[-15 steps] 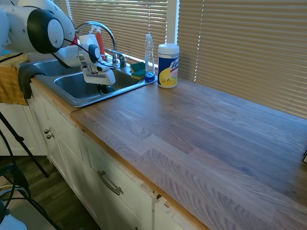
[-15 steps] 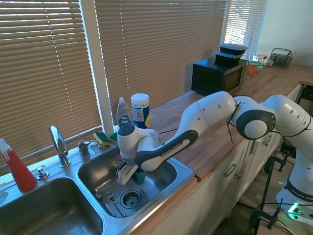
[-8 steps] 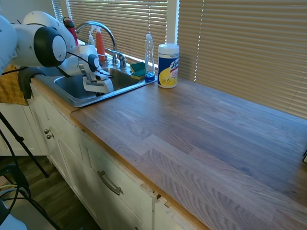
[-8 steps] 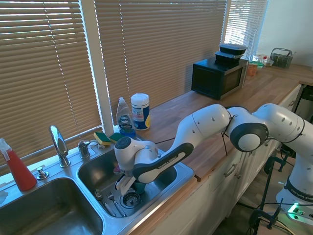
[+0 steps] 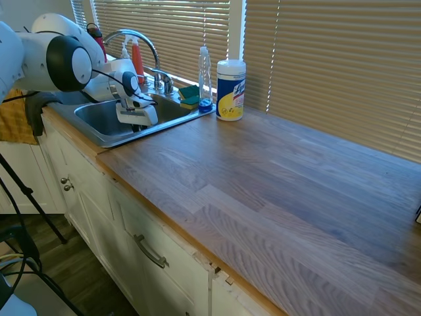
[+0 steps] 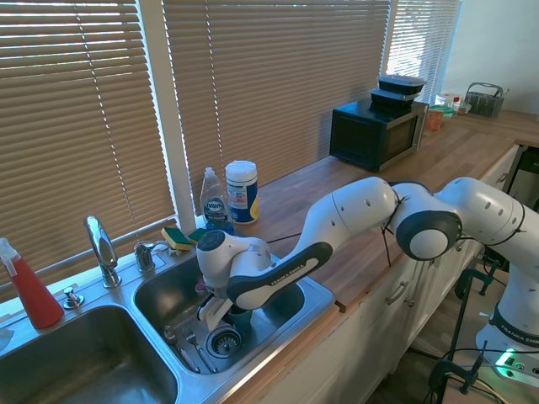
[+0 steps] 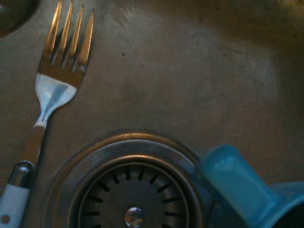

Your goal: Put the mug in the sink

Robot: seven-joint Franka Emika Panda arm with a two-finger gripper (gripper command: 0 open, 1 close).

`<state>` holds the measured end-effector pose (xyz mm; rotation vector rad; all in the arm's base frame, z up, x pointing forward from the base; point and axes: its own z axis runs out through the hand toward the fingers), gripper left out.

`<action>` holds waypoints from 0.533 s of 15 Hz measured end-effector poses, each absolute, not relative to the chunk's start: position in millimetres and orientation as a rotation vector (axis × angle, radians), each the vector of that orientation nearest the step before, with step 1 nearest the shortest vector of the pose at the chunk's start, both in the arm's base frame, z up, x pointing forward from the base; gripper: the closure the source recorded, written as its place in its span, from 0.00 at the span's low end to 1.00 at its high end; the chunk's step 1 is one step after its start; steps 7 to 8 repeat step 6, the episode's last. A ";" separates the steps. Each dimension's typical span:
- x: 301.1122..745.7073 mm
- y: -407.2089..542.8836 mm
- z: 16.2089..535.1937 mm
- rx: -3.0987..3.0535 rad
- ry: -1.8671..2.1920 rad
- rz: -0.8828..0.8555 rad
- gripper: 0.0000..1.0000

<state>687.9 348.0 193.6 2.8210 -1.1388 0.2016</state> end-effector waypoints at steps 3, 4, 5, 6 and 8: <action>689.7 350.1 238.7 2.849 -1.154 0.251 0.00; 686.7 350.5 256.4 2.858 -1.155 0.262 0.00; 681.6 350.4 273.2 2.862 -1.153 0.269 0.00; 676.2 349.3 288.7 2.863 -1.151 0.274 0.00; 676.2 349.3 288.7 2.863 -1.151 0.274 0.00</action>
